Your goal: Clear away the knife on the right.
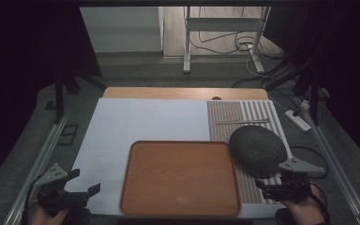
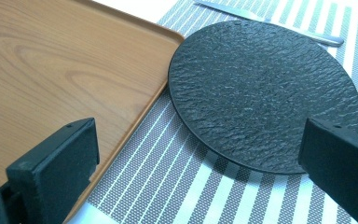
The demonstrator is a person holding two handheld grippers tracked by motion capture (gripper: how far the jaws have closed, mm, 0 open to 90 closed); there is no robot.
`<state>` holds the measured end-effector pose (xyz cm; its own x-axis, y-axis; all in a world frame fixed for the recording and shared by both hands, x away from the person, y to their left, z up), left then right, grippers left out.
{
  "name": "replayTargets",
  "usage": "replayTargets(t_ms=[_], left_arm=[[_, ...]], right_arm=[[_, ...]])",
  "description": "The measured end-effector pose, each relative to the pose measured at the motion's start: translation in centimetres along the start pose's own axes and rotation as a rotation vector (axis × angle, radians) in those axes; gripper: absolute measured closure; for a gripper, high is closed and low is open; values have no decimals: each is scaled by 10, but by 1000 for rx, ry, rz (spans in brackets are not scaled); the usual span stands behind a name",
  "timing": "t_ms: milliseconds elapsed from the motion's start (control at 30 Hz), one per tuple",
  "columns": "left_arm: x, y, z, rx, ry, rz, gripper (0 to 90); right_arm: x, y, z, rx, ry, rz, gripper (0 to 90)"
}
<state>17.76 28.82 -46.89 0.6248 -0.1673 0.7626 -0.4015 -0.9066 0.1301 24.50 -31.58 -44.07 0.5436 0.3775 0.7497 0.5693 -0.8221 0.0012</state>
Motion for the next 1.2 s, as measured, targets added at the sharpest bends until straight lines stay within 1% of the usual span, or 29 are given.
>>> replayTargets(t_ms=[67, 133, 500, 767, 967, 1033, 1133, 1200], left_arm=[[0, 0, 0, -1, 1, -2, 29], [0, 0, 0, -3, -1, 5, 30], [0, 1, 1, 0, -5, 10, 31], [0, 1, 1, 1, -8, 12, 31], [0, 1, 1, 3, -11, 12, 31], [0, 1, 1, 3, -11, 12, 31], [0, 1, 1, 4, -12, 14, 31], [0, 1, 1, 4, -12, 13, 31]], right_arm=[[0, 1, 0, 5, 0, 6, 0], [0, 1, 0, 12, -5, 9, 0], [1, 1, 3, 30, -27, 7, 0], [1, 1, 4, 33, -44, 2, 0], [2, 0, 7, 37, -70, -12, 0], [3, -1, 8, 27, -65, -15, 0], [6, 1, 9, 40, -57, 11, 0], [7, 2, 9, 42, -55, 16, 0]])
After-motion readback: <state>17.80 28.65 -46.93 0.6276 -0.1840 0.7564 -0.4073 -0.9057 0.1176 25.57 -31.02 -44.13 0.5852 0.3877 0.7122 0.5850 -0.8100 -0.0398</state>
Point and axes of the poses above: each handheld gripper's, and its own axes: z roughly forward along the jaws, x roughly out of its top, y roughly to its right, the point moved 1 cm from there along z, roughly forward along the jaws, and after that the axes turned 6 degrees about x, right-handed, at the moved point
